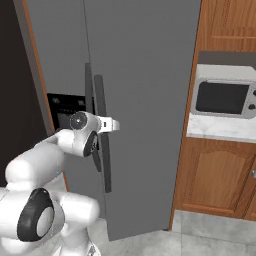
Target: Take the lemon wedge from the fridge and place it on the plate with fish on the dining counter.
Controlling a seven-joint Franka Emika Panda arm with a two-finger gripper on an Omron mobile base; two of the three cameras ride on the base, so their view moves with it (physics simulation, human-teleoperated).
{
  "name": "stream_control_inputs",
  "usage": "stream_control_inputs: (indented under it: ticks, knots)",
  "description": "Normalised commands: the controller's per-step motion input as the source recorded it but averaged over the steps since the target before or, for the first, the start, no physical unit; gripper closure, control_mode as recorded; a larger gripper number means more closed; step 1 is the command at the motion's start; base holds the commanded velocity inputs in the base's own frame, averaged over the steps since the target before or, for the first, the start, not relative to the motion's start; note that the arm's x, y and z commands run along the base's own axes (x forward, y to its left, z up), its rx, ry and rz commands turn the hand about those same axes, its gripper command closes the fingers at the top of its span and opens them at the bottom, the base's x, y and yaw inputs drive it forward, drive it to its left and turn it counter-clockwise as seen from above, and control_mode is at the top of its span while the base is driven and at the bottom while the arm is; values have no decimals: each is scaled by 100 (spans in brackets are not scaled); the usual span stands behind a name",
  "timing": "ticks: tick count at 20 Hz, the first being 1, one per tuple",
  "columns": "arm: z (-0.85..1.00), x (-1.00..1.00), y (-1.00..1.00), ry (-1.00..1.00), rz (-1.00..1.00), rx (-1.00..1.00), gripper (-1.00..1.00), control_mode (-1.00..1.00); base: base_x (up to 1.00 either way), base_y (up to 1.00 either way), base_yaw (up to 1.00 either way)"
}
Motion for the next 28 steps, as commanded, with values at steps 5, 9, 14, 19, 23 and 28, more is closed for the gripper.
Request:
stream_control_inputs:
  ticks: [5, 9, 14, 19, 23, 28]
  knots:
    - [24, -93, -32, -4, -35, 0, 100, -100, 0, 0, 0]
    - [100, -35, 0, 0, -44, 0, -100, -100, 0, 0, 0]
    - [100, -18, 8, 1, -35, 0, -100, -100, 0, 0, 0]
    - [100, -49, 24, 16, -23, 0, -100, -100, 0, 0, 0]
    - [100, -24, 66, 34, -4, 0, -100, -100, 0, 0, 0]
    - [42, 0, 99, 11, 6, 0, -100, -100, 0, 0, 0]
